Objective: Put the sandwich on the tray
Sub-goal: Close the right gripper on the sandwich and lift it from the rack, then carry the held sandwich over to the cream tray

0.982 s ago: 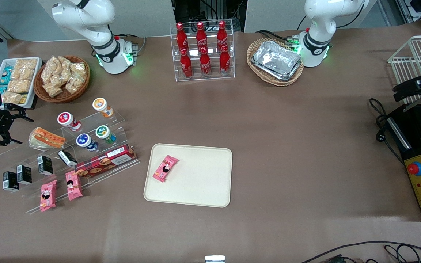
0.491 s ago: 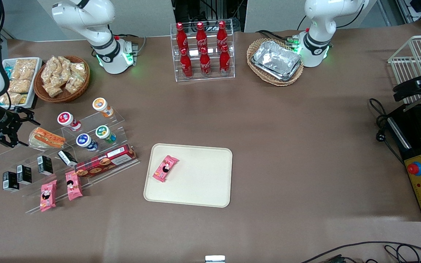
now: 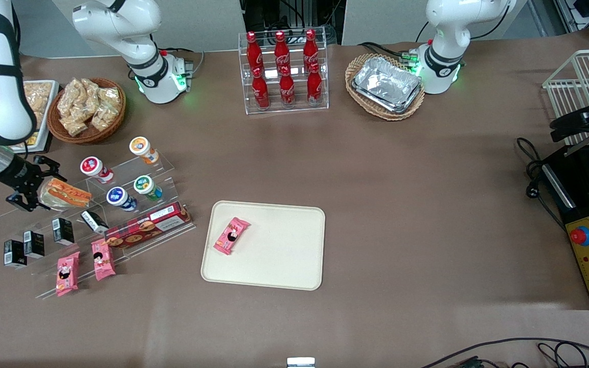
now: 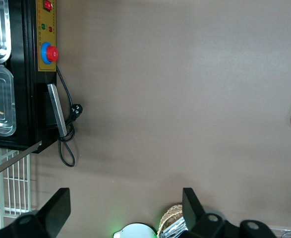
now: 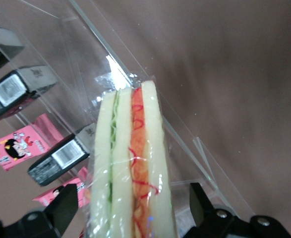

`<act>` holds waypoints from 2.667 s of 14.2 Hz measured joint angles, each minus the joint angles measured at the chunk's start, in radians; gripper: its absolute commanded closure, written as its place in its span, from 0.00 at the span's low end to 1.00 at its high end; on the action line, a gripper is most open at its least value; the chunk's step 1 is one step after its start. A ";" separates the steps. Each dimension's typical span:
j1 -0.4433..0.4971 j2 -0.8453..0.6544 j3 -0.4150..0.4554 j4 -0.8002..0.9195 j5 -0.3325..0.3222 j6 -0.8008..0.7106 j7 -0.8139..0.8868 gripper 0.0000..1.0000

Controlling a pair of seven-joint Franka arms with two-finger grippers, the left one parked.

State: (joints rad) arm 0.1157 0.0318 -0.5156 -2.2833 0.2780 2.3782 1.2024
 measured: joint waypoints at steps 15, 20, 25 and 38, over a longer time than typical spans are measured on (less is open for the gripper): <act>-0.002 0.001 -0.039 0.196 -0.057 -0.256 -0.095 0.99; 0.008 -0.006 -0.029 0.382 -0.093 -0.425 -0.095 0.97; 0.144 0.042 0.006 0.516 -0.095 -0.443 -0.100 0.97; 0.280 0.549 0.380 0.849 -0.090 -0.158 0.410 0.97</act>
State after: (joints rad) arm 0.3954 0.5809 -0.1355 -1.4341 0.1883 2.2202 1.6121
